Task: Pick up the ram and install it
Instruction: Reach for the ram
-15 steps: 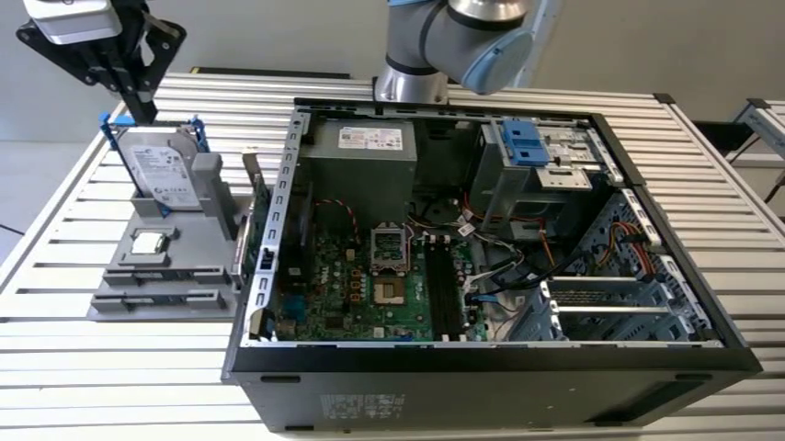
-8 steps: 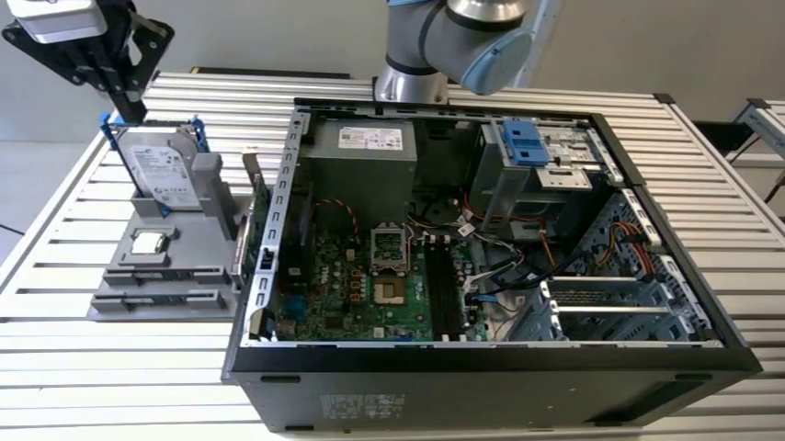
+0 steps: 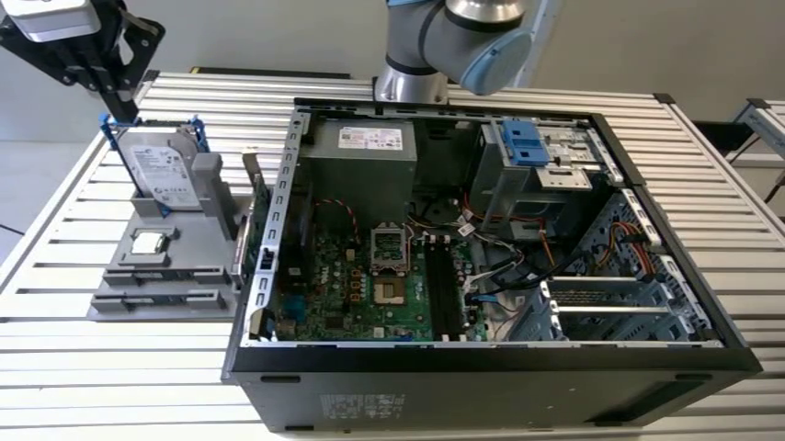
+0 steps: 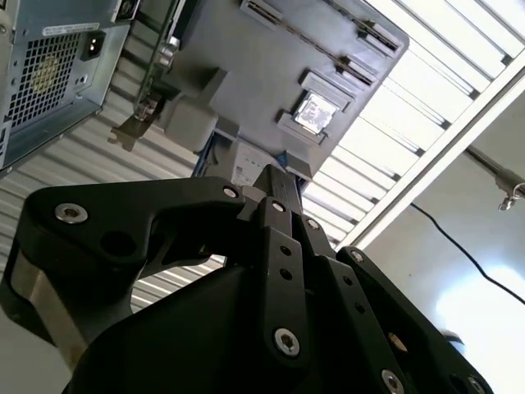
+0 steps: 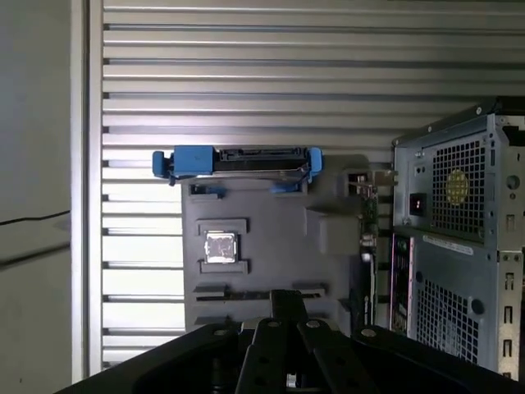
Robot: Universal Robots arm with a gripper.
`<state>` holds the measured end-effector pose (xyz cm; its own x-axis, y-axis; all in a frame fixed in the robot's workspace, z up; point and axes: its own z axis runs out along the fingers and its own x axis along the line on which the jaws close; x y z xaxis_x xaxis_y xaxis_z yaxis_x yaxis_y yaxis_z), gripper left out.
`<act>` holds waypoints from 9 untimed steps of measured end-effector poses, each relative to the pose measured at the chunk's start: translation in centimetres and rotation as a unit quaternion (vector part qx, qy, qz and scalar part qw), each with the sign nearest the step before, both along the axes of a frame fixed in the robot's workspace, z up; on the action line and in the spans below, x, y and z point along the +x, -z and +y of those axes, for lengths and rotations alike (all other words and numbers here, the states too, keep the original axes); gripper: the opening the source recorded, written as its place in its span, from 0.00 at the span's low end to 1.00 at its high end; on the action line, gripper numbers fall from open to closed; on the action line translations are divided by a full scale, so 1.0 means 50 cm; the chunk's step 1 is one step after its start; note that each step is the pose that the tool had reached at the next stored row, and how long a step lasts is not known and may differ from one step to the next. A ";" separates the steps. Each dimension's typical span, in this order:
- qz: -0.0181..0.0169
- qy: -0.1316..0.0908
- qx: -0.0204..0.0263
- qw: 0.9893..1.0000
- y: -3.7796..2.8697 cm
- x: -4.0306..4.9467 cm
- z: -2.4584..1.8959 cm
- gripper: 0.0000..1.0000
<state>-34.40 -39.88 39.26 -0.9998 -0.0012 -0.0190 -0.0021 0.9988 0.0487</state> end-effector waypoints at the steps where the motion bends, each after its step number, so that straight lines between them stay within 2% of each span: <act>1: 0.000 -0.002 0.000 1.000 0.000 -0.002 0.0000 0.00; 9: 0.000 -0.011 0.000 1.000 0.000 -0.016 -0.0001 0.00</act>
